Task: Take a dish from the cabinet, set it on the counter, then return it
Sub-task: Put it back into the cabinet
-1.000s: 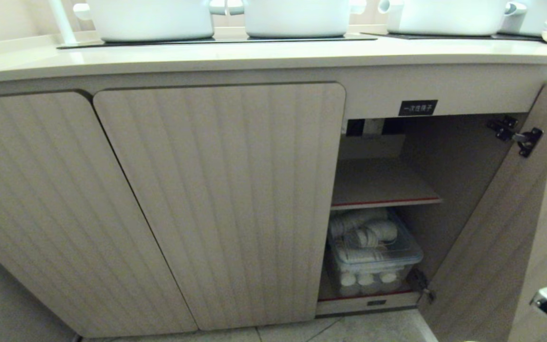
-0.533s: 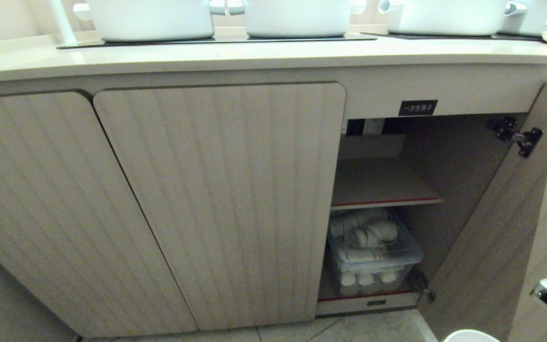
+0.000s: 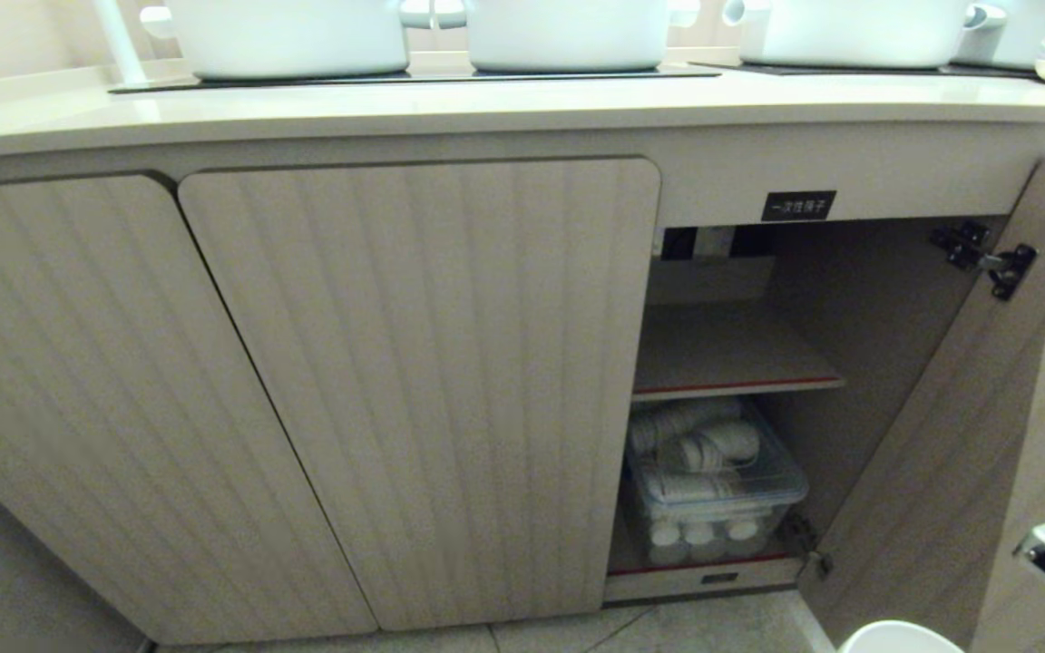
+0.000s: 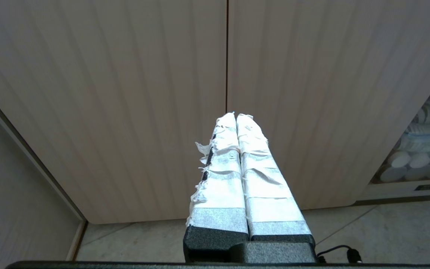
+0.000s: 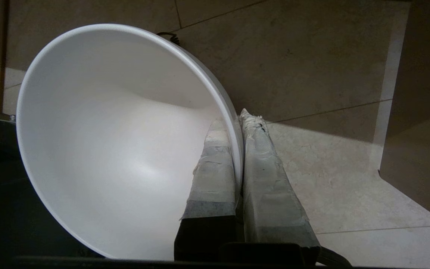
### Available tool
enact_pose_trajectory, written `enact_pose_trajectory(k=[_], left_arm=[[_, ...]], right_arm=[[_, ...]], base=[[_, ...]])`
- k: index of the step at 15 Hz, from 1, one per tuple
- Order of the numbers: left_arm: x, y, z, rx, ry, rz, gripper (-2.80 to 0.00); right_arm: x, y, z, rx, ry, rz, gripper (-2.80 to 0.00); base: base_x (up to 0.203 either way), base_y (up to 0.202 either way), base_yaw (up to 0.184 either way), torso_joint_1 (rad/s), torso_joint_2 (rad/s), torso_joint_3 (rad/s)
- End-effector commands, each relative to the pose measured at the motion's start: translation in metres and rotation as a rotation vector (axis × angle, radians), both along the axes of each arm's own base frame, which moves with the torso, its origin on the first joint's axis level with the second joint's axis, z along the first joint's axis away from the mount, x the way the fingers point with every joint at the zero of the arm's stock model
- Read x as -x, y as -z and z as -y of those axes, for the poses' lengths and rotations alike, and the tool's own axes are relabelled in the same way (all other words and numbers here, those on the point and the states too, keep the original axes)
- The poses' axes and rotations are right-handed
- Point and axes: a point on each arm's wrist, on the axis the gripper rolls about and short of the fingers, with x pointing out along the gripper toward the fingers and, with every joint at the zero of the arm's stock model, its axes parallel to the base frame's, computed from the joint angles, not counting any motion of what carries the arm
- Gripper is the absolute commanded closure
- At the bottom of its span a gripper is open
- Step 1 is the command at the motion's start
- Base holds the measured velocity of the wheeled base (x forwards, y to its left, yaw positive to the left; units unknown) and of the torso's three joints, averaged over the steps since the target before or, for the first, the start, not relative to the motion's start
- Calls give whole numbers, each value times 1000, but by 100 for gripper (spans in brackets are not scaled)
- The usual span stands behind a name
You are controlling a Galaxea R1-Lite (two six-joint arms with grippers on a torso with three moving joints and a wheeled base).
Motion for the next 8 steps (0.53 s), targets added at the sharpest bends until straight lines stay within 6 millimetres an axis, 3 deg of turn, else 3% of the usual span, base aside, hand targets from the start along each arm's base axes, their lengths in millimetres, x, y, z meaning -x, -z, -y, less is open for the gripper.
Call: enact_pose_trajectory(k=[1, 8], left_arm=[[0, 0, 0, 0, -1, 0, 0], [0, 0, 0, 0, 0, 0, 0]], right_arm=[[-1, -1, 0, -2, -1, 3, 0], [-31, -4, -4, 14, 33, -60, 0]], base=[[0, 0, 0, 0, 0, 0], [0, 0, 0, 0, 0, 0]])
